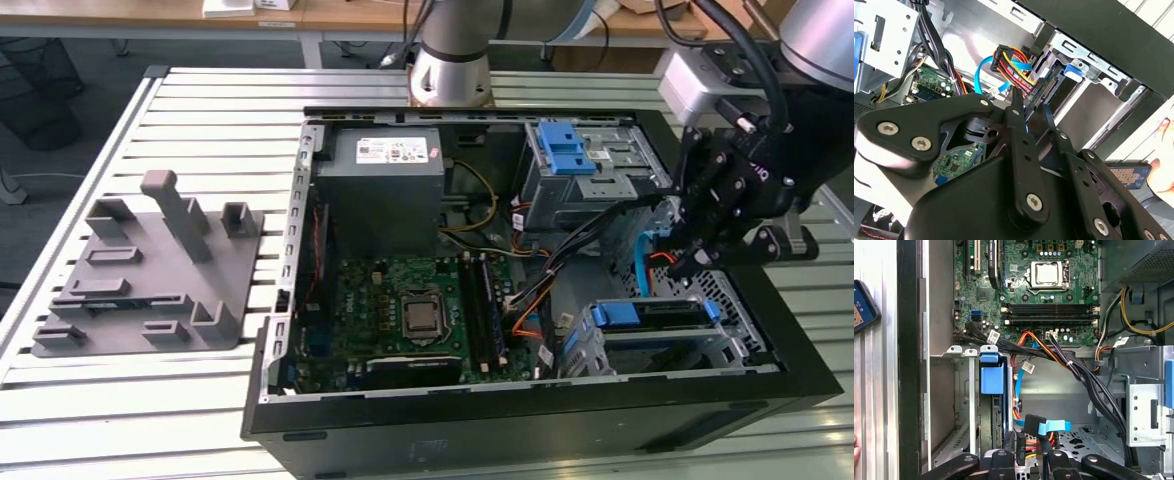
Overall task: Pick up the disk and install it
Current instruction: 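Insert the first disk wire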
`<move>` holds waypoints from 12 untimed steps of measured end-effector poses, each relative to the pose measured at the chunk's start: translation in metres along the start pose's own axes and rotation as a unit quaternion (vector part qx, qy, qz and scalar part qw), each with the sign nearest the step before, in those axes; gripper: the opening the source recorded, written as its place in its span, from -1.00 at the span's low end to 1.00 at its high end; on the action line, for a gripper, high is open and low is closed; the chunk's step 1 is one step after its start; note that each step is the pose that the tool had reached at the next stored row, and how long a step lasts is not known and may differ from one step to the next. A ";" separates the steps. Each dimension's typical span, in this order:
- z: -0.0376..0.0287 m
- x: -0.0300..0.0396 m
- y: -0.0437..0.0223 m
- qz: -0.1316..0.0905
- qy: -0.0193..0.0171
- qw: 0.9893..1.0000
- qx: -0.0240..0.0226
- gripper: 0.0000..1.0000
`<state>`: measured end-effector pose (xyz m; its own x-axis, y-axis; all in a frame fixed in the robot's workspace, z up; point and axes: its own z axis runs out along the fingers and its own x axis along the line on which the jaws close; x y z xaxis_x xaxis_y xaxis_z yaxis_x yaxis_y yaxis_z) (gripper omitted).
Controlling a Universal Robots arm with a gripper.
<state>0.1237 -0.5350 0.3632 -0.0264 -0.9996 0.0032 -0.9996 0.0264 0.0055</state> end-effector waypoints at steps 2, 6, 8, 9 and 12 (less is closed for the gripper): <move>0.0016 0.0000 -0.0002 0.000 0.000 1.000 0.000 -0.37; 0.0053 -0.0001 -0.0005 0.000 0.000 1.000 0.000 -0.37; 0.0068 -0.0001 -0.0006 0.000 0.001 1.000 0.001 -0.37; 0.0077 -0.0001 -0.0006 0.000 0.001 1.000 0.001 -0.37; 0.0104 -0.0001 -0.0006 0.000 0.001 1.000 0.002 -0.37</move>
<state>0.1243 -0.5350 0.3528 -0.0264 -0.9996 0.0054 -0.9997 0.0264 0.0015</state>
